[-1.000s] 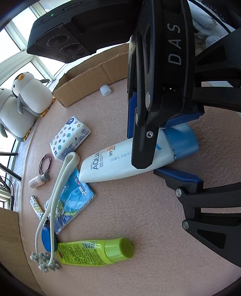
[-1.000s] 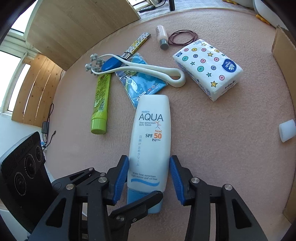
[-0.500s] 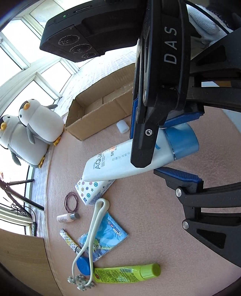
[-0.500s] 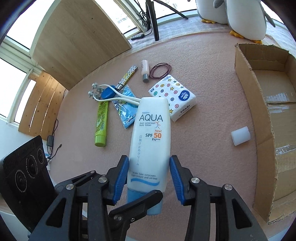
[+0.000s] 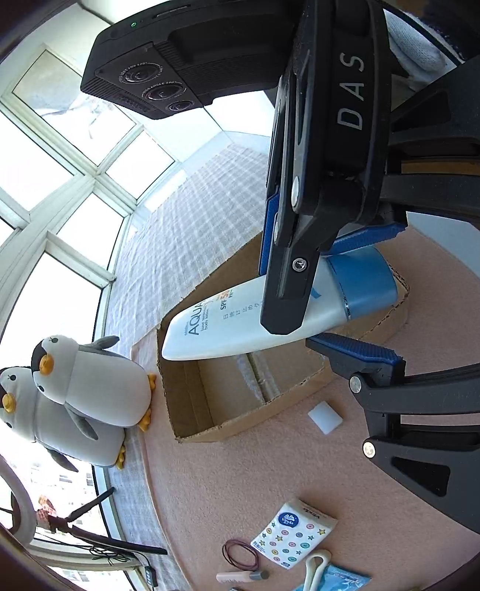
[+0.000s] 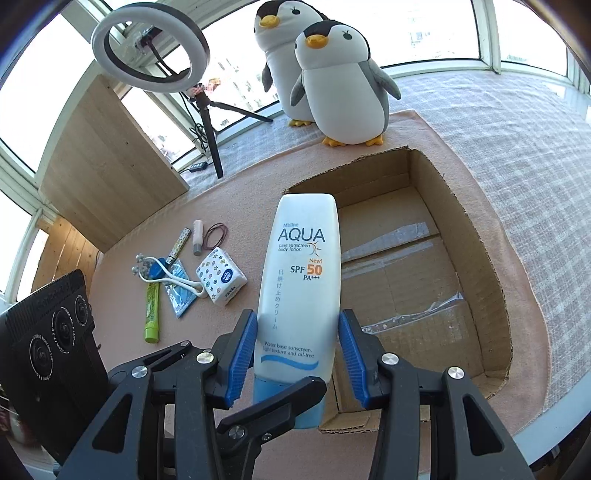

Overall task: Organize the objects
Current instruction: 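Carry the AQUA tube into the cardboard box and open the left tool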

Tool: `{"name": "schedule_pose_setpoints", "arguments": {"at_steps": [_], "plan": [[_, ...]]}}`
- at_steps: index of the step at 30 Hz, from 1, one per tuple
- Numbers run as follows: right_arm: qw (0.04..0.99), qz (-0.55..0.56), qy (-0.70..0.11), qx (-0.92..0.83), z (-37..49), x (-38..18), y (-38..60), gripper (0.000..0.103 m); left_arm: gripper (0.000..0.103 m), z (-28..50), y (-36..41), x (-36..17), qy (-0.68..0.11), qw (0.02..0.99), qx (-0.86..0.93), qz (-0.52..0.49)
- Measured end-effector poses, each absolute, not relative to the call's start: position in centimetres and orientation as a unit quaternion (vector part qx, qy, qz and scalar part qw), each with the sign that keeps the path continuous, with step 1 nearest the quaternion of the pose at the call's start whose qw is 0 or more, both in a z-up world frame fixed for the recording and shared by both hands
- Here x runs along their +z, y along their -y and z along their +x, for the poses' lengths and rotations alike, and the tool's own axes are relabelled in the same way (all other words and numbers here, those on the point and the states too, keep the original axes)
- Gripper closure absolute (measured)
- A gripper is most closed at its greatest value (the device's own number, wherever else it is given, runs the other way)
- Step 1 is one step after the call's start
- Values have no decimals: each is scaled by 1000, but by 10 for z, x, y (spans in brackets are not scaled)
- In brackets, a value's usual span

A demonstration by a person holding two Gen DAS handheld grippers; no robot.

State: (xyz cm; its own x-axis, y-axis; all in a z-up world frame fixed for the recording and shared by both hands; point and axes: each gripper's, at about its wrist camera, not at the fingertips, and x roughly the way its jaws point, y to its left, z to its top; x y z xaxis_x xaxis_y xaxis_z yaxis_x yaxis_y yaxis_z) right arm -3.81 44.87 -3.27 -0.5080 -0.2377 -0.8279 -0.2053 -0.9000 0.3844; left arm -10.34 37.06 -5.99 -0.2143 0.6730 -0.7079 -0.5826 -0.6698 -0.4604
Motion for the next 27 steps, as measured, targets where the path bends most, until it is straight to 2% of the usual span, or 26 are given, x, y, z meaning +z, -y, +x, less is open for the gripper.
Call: {"name": "schedule_pose_setpoints", "arguments": {"at_steps": [3, 5, 13, 27], "plan": [[-10, 492, 223, -842, -34, -33, -462, 58, 55, -101, -386, -58, 34, 405, 780, -475], [-21, 490, 226, -842, -33, -35, -470, 40, 55, -99, -390, -56, 26, 405, 782, -474], [-22, 488, 218, -845, -30, -42, -465, 40, 55, -104, -360, -62, 27, 367, 797, -479], [50, 459, 216, -860, -42, -42, -396, 40, 54, -140, -215, -76, 69, 240, 836, -490]]}}
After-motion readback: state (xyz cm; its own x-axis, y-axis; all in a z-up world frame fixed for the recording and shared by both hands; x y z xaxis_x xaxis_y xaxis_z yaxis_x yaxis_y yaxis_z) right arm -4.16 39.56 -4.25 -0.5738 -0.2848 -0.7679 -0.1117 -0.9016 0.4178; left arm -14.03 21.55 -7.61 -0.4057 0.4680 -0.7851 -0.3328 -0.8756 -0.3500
